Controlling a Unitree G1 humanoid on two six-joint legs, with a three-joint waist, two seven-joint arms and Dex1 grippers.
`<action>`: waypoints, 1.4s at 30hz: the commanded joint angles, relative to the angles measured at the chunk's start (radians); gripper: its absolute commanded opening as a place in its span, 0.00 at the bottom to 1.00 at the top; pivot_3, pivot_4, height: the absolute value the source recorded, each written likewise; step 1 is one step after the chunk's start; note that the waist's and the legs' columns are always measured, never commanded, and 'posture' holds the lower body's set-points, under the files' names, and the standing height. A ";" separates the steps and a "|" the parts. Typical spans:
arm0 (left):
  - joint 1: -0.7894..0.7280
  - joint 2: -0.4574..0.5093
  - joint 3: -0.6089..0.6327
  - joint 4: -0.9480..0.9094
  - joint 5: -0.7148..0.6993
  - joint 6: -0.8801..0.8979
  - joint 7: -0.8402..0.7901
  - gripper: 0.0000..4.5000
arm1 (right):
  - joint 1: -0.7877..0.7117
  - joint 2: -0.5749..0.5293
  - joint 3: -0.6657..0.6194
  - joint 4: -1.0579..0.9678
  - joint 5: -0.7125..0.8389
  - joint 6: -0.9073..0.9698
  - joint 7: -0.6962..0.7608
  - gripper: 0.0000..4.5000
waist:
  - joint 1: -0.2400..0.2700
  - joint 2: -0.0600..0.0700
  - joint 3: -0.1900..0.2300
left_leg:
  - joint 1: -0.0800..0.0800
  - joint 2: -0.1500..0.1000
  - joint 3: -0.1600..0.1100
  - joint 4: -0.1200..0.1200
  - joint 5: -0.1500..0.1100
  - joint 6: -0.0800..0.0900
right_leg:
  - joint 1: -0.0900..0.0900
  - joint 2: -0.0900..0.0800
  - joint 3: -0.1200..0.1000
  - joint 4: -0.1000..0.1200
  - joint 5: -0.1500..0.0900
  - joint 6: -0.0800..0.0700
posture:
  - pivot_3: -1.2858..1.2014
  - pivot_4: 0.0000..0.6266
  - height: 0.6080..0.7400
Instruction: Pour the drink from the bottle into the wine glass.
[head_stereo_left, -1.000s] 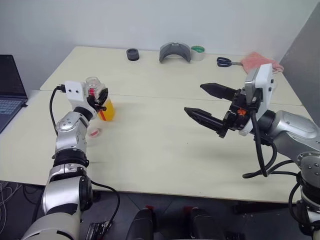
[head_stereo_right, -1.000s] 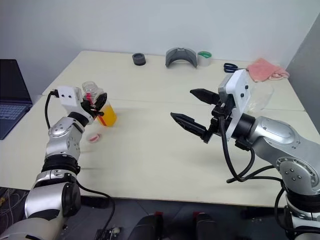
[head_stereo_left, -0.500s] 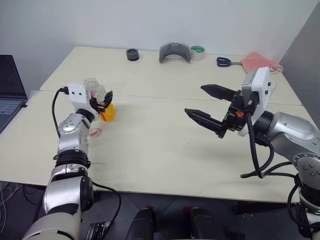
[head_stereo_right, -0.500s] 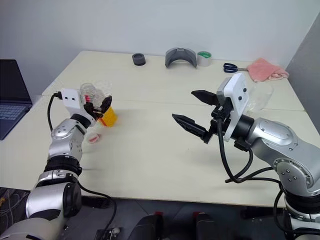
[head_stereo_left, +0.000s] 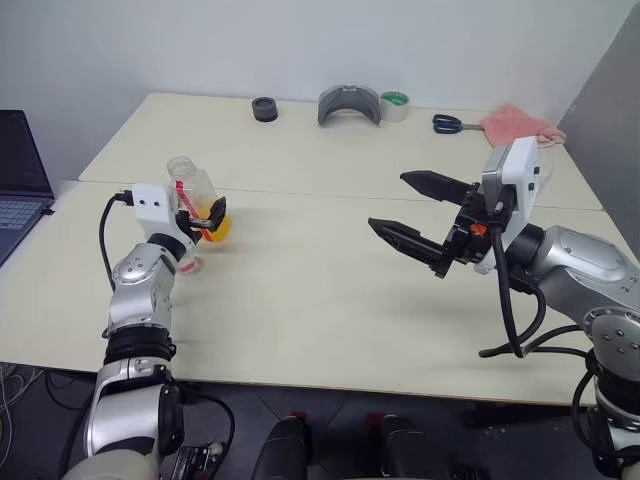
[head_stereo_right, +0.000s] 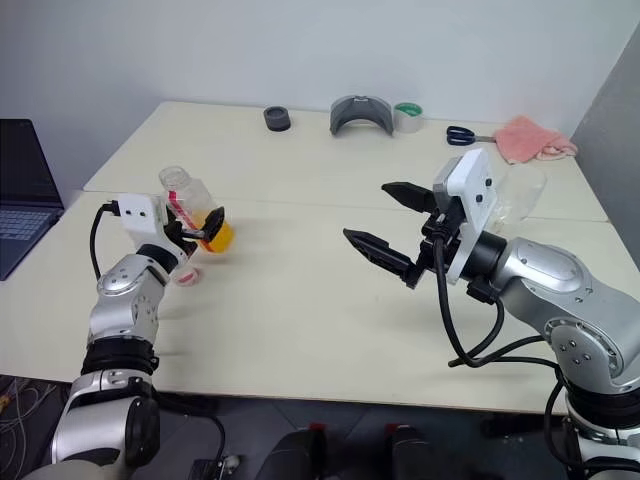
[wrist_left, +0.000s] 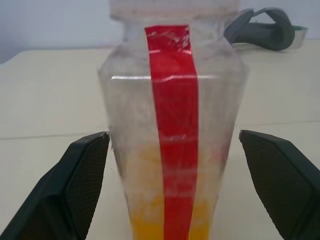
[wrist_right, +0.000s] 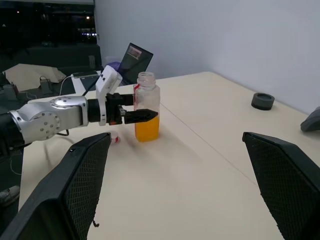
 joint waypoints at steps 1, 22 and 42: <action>0.037 0.008 0.029 -0.136 -0.020 0.061 0.040 1.00 | 0.000 0.006 -0.019 -0.025 -0.004 -0.018 -0.002 1.00 | 0.000 0.000 0.000 | 0.000 0.000 0.000 0.000 0.000 0.000 | 0.000 0.000 0.000 0.000 0.000 0.000 | 0.52 0.24 1.00; 0.436 0.002 0.042 -0.745 -0.143 0.434 0.059 1.00 | 0.137 0.031 -0.047 -0.102 -0.022 0.004 -0.120 1.00 | 0.001 -0.001 -0.001 | 0.000 0.002 0.000 0.000 0.000 0.000 | 0.001 0.000 0.000 -0.001 0.000 0.000 | 0.52 0.24 1.00; 0.211 0.147 -0.202 -0.961 -0.399 0.605 -0.379 1.00 | 0.401 0.131 -0.087 0.170 -0.536 -0.172 -0.320 1.00 | -0.003 -0.002 -0.001 | 0.004 0.003 0.004 0.000 0.000 0.000 | 0.004 0.004 0.002 -0.001 -0.001 0.000 | 0.52 0.24 1.00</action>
